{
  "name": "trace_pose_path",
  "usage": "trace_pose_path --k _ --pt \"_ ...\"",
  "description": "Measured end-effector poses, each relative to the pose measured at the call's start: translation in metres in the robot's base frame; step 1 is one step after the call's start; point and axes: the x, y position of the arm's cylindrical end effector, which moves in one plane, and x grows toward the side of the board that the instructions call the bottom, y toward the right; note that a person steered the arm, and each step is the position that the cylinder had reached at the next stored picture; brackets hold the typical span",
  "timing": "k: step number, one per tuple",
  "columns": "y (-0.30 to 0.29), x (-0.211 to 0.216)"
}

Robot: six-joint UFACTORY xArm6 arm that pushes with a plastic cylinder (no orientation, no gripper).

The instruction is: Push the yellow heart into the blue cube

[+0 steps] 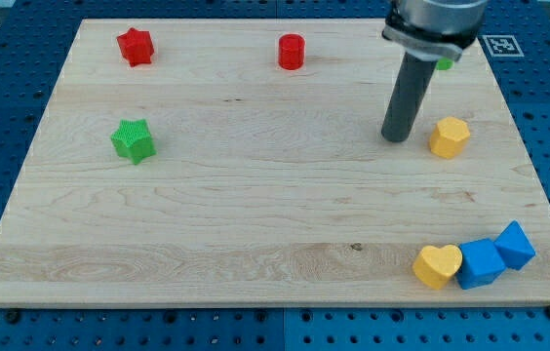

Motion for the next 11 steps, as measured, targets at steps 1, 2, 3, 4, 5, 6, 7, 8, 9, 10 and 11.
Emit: trace_pose_path --k 1,2,3,4,5,6,7,8,9,10,11 --pt "0.034 -0.018" --pt "0.090 0.000" --pt "0.113 0.057" --pt "0.113 0.051" --pt "0.107 0.000" --pt "0.085 -0.020" --pt "0.070 0.005" --pt "0.070 0.064" --pt "0.070 0.072" --pt "0.055 0.032" --pt "0.025 0.038"
